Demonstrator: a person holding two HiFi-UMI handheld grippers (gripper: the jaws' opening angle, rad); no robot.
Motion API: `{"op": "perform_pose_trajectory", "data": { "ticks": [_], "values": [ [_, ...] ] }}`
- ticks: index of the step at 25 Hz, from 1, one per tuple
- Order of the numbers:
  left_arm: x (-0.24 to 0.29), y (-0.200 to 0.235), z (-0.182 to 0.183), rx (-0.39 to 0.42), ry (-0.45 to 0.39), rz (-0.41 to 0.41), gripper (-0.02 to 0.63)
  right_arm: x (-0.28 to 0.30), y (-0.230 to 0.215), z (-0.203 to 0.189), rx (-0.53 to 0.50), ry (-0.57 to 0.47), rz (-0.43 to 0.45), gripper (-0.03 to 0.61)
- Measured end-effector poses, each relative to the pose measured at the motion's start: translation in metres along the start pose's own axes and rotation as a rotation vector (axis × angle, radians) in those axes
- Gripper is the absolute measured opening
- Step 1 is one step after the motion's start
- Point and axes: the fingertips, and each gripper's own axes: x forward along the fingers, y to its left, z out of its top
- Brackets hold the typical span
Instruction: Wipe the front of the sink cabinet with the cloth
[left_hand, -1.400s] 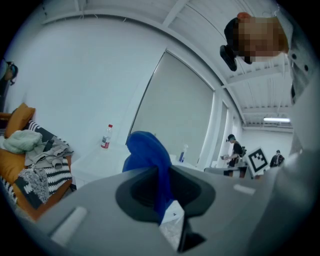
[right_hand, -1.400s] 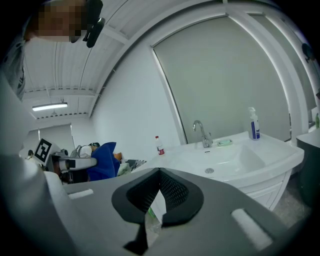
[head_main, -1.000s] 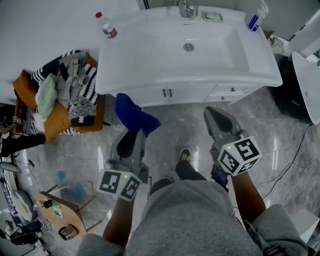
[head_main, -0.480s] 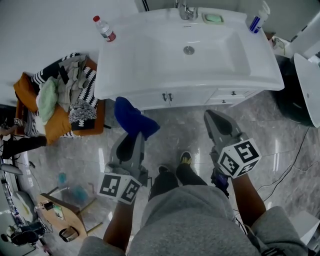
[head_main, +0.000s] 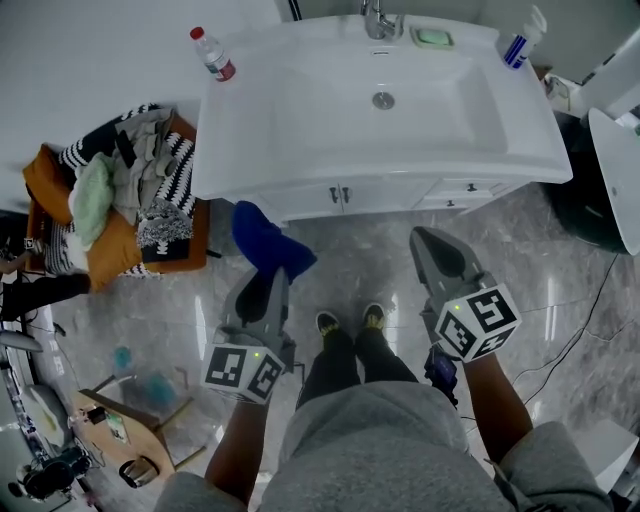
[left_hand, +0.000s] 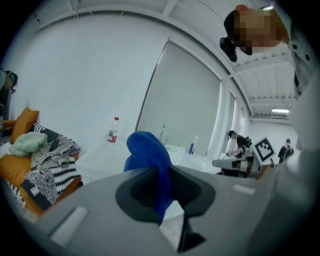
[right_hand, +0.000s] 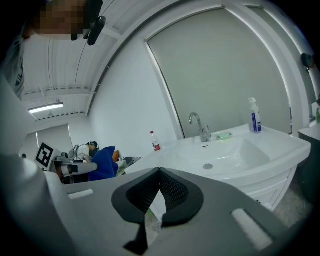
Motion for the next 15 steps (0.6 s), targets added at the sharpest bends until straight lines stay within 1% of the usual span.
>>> {"op": "perform_pose_trajectory", "data": {
  "ticks": [2,4,7,10,15],
  "values": [
    [0.002,0.011,-0.009,-0.005,0.022,0.014,0.060,0.004,0.001,-0.005,0.009,0.013,-0.017,0.000],
    [0.005,0.022,-0.018,-0.028,0.040,0.031,0.060,0.011,0.000,-0.010,0.020,0.025,-0.032,0.000],
    [0.010,0.038,-0.032,-0.051,0.054,0.054,0.061,0.025,0.001,-0.016,0.043,0.031,-0.034,0.000],
    [0.021,0.055,-0.048,-0.063,0.059,0.078,0.060,0.045,-0.002,-0.028,0.038,0.047,-0.041,0.000],
    [0.051,0.084,-0.088,-0.052,0.047,0.096,0.060,0.083,-0.006,-0.054,0.015,0.043,-0.004,0.000]
  ]
}}
